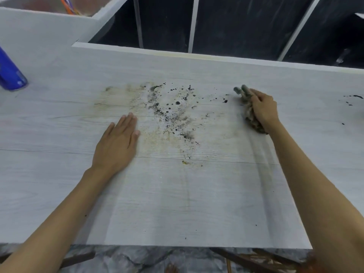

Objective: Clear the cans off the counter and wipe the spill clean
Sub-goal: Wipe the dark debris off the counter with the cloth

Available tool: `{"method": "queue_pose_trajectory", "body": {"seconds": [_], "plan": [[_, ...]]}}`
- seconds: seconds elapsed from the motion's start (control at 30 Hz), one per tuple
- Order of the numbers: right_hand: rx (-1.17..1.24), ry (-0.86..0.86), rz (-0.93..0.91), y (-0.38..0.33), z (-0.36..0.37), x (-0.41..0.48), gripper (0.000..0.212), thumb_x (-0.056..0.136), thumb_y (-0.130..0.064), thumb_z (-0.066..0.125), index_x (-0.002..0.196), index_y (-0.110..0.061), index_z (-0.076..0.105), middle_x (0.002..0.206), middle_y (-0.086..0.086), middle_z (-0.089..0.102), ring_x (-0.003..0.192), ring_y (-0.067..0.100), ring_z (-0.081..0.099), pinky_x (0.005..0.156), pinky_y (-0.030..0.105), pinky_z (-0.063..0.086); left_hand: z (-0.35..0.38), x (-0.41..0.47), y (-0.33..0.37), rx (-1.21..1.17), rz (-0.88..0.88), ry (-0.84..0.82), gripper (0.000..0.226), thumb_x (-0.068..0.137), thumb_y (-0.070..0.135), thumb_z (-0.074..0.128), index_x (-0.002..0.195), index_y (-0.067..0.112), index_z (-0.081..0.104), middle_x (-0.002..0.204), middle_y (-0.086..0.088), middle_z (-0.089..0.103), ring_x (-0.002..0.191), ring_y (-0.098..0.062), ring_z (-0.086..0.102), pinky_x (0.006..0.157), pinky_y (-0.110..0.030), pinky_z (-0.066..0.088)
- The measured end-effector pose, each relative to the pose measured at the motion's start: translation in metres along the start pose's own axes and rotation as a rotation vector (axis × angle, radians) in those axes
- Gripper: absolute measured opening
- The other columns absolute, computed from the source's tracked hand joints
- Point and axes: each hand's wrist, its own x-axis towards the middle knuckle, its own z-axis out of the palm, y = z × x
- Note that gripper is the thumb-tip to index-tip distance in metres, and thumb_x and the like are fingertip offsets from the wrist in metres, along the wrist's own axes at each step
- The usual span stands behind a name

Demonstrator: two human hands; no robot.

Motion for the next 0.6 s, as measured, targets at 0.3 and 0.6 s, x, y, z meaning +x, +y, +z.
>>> {"method": "queue_pose_trajectory", "body": {"seconds": [0.3,0.6], "plan": [[-0.323,-0.260,-0.410,-0.074,0.094,-0.011,0.032,0.099,-0.017,0.033,0.124,-0.008,0.050,0.124,0.017,0.054,0.119,0.031,0.047,0.102,0.045,0.038,0.002,0.002,0.001,0.010,-0.004,0.001,0.063,0.090,0.042,0.007,0.147,0.017,0.017,0.156,0.006,0.011,0.144,-0.006,0.006,0.116,-0.026,0.001],[0.185,-0.654,-0.321,-0.066,0.065,-0.045,0.035,0.098,-0.017,0.039,0.129,-0.022,0.053,0.107,-0.006,0.069,0.072,-0.009,0.060,0.065,0.006,0.049,0.002,0.002,-0.001,0.018,0.003,0.005,0.063,0.090,0.042,0.007,0.147,0.017,0.017,0.156,0.006,0.011,0.144,-0.004,0.005,0.116,-0.026,0.002]]}}
